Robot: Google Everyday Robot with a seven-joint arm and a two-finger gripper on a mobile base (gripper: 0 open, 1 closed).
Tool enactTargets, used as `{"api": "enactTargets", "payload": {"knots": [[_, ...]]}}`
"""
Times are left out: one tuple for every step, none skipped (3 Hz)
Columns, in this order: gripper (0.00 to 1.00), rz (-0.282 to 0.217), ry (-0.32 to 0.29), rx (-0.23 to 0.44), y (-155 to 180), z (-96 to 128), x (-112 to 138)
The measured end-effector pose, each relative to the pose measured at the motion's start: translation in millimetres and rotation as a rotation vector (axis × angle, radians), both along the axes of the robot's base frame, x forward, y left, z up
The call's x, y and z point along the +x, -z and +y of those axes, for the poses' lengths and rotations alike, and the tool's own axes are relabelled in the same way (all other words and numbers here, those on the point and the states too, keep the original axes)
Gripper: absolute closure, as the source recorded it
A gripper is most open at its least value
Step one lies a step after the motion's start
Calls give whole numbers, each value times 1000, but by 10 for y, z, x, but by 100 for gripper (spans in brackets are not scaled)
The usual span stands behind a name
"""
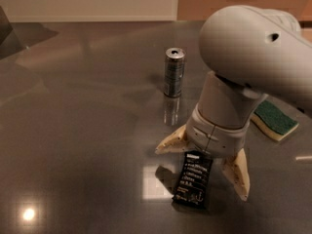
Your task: Move rxbar chocolate near redbull can
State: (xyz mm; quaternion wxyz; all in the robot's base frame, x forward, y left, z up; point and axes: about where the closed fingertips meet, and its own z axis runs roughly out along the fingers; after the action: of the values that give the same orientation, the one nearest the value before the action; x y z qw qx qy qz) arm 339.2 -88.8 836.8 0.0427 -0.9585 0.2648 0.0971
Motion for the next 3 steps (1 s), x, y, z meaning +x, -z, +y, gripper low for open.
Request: {"api": "enactTargets", "payload": {"knots": [[0, 7, -5, -28, 83, -11, 23], [18, 20, -6, -54, 143, -17, 48], [41, 29, -1, -75, 181, -37, 70]]}}
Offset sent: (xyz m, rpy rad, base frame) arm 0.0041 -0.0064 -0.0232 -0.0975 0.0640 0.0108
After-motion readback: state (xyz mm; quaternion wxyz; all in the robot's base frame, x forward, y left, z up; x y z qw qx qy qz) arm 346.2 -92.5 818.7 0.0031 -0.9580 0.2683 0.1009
